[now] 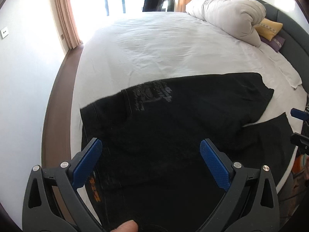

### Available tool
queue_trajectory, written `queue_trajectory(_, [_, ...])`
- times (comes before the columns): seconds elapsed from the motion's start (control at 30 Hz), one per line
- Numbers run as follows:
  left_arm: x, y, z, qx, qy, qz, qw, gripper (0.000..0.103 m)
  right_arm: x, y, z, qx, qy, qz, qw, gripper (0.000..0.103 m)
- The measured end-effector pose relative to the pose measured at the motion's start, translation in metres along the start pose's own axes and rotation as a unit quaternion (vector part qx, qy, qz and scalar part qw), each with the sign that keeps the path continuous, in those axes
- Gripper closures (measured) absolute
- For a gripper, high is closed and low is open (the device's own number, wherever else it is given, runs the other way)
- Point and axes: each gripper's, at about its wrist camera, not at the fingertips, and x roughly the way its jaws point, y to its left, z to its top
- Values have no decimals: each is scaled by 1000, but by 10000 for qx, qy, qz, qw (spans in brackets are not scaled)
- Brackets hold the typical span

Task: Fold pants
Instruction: 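Close the left tool on the waistband while the right tool grasps beside it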

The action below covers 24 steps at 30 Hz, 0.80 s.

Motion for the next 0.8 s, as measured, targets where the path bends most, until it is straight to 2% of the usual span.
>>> queue_trajectory(0.1, [37,30,46,302,67,-98,9995,0,19,-7,22,-304,49,230,9993,3])
queue_trajectory(0.23, [108,57,91,997,711,-346,9919,2,46,-15,48,-712,162,588,9956,11])
queue_trajectory(0.3, [138,61,103,1345,1084,-547,9834,12,61,-20,59,-817,247,738,9936,15])
queue_trajectory(0.33, [153,64,108,1459,1308,-687,9782,18,68,-22,63,-846,293,833,9925,15])
queue_trajectory(0.4, [171,66,112,1601,1514,-804,9721,28,82,-27,71,-912,369,937,9907,17])
queue_trajectory(0.6, [199,64,118,1880,1931,-1111,9566,43,114,-35,82,-1057,539,1130,9865,20])
queue_trajectory(0.7, [213,61,117,1982,2153,-1122,9496,48,124,-37,87,-1082,589,1153,9857,22])
queue_trajectory(0.77, [216,60,116,2007,2171,-1182,9479,58,129,-37,92,-1087,594,1209,9849,24])
queue_trajectory(0.8, [216,59,116,2007,2163,-1232,9475,72,131,-36,94,-1109,592,1240,9843,25])
